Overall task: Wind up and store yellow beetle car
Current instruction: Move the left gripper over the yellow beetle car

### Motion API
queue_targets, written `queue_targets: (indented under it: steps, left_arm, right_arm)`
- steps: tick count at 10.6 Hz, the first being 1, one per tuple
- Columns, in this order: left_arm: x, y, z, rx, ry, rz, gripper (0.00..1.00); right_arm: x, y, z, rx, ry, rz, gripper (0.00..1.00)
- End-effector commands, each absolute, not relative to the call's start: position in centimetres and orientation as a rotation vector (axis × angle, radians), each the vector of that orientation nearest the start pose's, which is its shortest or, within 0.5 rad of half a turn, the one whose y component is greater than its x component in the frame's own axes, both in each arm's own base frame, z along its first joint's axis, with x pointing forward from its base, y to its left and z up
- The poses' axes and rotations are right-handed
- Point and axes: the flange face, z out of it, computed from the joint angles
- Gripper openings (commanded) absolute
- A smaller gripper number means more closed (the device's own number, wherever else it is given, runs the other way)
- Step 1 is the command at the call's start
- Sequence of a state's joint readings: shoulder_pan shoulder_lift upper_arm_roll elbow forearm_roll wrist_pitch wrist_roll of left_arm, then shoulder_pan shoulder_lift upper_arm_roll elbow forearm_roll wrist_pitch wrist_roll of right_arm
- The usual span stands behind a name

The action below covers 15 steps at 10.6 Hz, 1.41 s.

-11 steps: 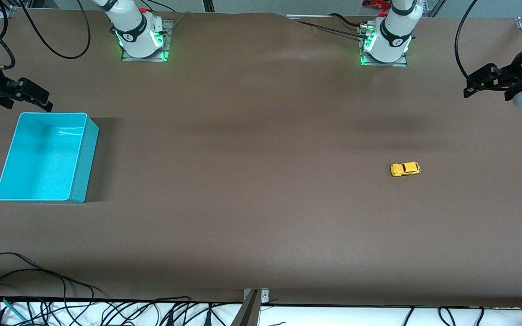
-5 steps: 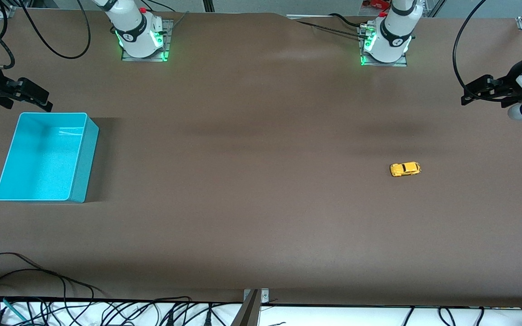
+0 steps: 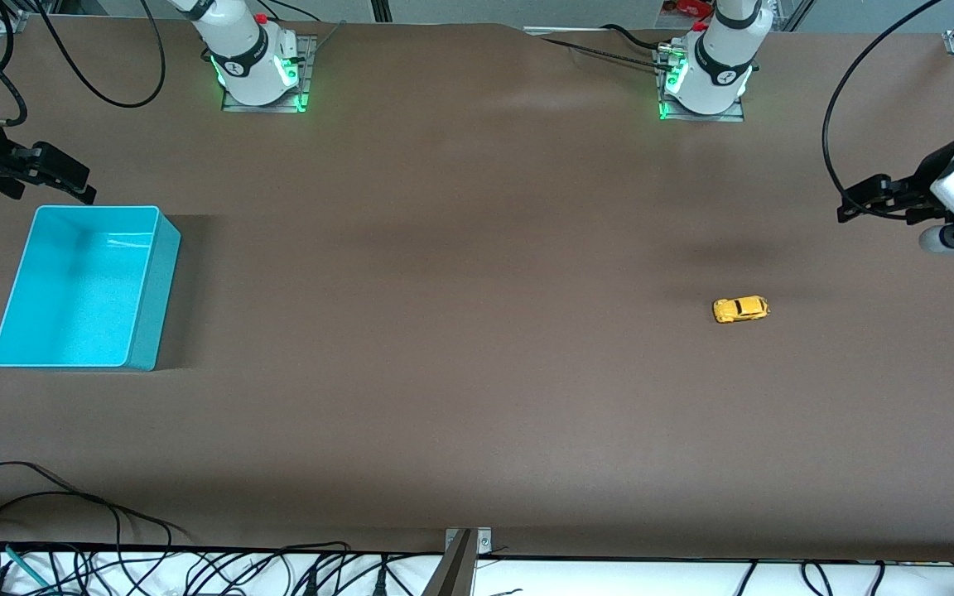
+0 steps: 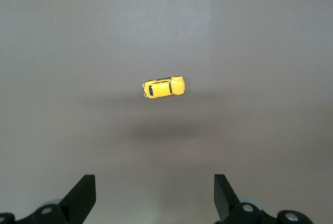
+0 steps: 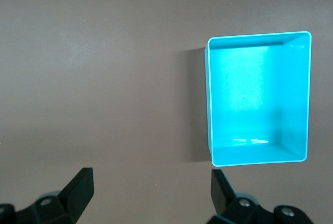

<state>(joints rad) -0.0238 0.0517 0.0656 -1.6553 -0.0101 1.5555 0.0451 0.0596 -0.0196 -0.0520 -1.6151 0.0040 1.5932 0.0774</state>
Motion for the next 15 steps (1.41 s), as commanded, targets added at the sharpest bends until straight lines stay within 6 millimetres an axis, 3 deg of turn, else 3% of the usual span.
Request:
queue_targets:
  steps: [1, 4, 12, 15]
  left_arm:
    - [56.0, 2.4, 55.4, -3.128, 0.008, 0.219, 1.0]
    - [56.5, 2.7, 50.8, -3.124, 0.007, 0.289, 1.0]
    - [56.7, 3.1, 38.7, -3.128, 0.0, 0.114, 1.0]
    - [56.3, 3.1, 36.4, -3.135, -0.028, 0.111, 1.0]
  right_arm:
    - [54.8, 0.6, 62.3, -3.146, 0.111, 0.004, 1.0]
    - [54.8, 0.4, 62.3, -3.146, 0.116, 0.004, 1.0]
    - [54.8, 0.6, 62.3, -3.146, 0.111, 0.002, 1.0]
    - [54.8, 0.6, 62.3, -3.146, 0.113, 0.002, 1.0]
